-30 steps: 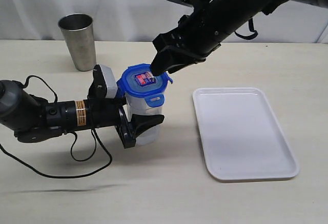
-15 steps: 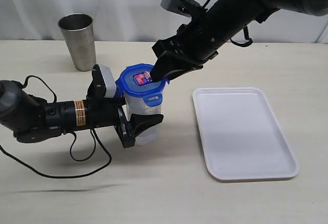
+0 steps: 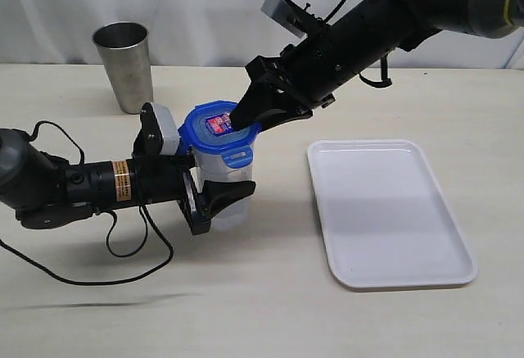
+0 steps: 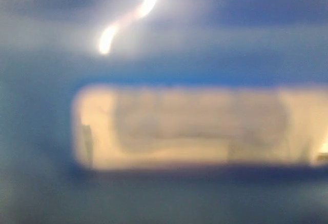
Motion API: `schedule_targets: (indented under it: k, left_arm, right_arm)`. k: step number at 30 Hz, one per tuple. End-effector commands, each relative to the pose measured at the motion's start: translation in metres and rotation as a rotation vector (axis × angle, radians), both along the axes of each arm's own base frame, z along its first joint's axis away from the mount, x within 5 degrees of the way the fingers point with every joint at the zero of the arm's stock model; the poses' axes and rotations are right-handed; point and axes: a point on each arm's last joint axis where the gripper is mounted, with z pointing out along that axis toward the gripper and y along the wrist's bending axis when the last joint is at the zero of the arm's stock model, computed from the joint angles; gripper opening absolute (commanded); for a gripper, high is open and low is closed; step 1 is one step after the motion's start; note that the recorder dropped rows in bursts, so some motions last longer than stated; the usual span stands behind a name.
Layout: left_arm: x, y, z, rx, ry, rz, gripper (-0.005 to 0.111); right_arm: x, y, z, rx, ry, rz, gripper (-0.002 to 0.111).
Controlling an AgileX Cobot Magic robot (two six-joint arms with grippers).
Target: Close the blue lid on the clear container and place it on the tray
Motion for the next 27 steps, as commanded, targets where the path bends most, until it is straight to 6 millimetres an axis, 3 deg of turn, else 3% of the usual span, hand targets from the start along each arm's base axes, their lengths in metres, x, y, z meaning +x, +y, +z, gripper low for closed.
schedule_targets:
  k: [1,3,9,14,23,27]
  left_arm:
    - [-0.001,-0.003,-0.006,0.069,0.001,-0.007,0.000]
    - [-0.001,-0.003,-0.006,0.069,0.001,-0.007,0.000]
    - [-0.001,-0.003,-0.006,0.069,0.001,-0.007,0.000]
    - [-0.001,-0.003,-0.006,0.072,0.002,-0.007,0.000]
    - [-0.001,-0.002,-0.007,0.083,0.005,-0.004,0.000]
    - [-0.001,-0.002,-0.007,0.083,0.005,-0.004,0.000]
  right_arm:
    - [-0.011,0.009,-0.017,-0.072,-0.017,0.124,0.037]
    - [-0.010,0.008,-0.011,-0.079,-0.058,0.110,0.038]
    - [-0.008,0.005,0.007,-0.082,-0.160,0.067,0.062]
    - [-0.006,0.003,0.027,-0.070,-0.272,0.030,0.061]
    - [-0.017,-0.001,0.081,-0.023,-0.406,0.033,0.061]
    - [-0.030,-0.003,0.096,-0.023,-0.504,0.173,0.056]
